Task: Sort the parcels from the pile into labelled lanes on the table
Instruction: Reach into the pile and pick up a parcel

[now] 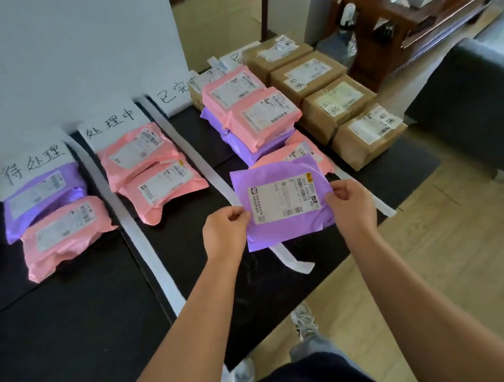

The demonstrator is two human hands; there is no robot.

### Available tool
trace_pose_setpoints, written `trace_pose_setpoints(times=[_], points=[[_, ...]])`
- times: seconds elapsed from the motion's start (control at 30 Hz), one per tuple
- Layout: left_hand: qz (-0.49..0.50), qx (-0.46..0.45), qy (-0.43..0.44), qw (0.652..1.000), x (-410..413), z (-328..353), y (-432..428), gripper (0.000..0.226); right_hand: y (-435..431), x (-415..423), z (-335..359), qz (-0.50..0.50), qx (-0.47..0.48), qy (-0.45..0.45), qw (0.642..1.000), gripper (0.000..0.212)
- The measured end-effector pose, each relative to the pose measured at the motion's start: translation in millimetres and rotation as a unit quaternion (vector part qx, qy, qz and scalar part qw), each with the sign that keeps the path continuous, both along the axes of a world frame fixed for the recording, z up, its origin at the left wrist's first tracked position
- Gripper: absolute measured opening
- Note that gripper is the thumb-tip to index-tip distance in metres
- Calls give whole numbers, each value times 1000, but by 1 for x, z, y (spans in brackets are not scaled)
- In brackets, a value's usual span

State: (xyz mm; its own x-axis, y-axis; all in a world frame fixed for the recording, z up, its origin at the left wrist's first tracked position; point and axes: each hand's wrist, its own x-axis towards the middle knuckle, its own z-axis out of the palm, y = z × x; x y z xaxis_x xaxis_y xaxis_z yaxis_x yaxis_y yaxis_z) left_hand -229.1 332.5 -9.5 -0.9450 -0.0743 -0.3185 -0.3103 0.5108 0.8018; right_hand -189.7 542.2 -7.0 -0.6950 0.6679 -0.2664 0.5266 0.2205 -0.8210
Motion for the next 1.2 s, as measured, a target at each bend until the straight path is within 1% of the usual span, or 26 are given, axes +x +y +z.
trace_pose_setpoints(times=[0.17,0.23,0.3,0.4,0.53,0.57,0.63,0.7,0.73,0.8,0.83,0.9,0.93,0.97,1.03,1.1,1.2], points=[[38,-9,-31,999,-22,-13,49,22,50,-47,-8,85,31,-26,996,16],[43,-20,-47,998,-30,-16,70,23,68,-68,-18,120,59,-45,990,14],[41,-32,-59,997,-37,-20,87,23,82,-87,-28,144,75,-56,985,30],[29,-33,-74,996,-47,-28,106,24,97,-110,-41,186,86,-64,977,39],[-2,-57,-75,996,-58,-38,121,38,109,-130,-45,233,121,-79,962,44],[-15,-70,-83,994,-63,-41,123,38,111,-133,-47,240,131,-87,958,45],[-51,-120,-98,987,-70,-50,126,28,113,-139,-49,263,152,-100,948,48],[-59,-173,-95,978,-73,-56,131,19,113,-142,-52,305,197,-110,925,54],[-49,-194,-86,976,-72,-57,134,20,113,-141,-53,324,224,-115,912,58],[-20,-239,-53,969,-66,-57,138,38,112,-141,-56,355,279,-107,886,67],[-20,-275,-20,961,-63,-56,140,50,111,-141,-57,372,306,-95,871,71],[-77,-357,70,928,-58,-57,142,68,109,-141,-61,415,354,-79,834,76],[-124,-386,100,909,-57,-60,143,73,107,-143,-63,437,372,-77,815,78],[-176,-405,105,891,-57,-63,143,71,105,-144,-65,454,384,-77,800,79],[-251,-426,53,868,-59,-68,145,65,101,-149,-69,478,395,-81,780,79],[-272,-442,-5,855,-61,-73,143,63,97,-154,-72,499,395,-99,765,80],[-283,-448,-38,847,-66,-78,135,64,95,-161,-76,521,387,-140,747,81]])
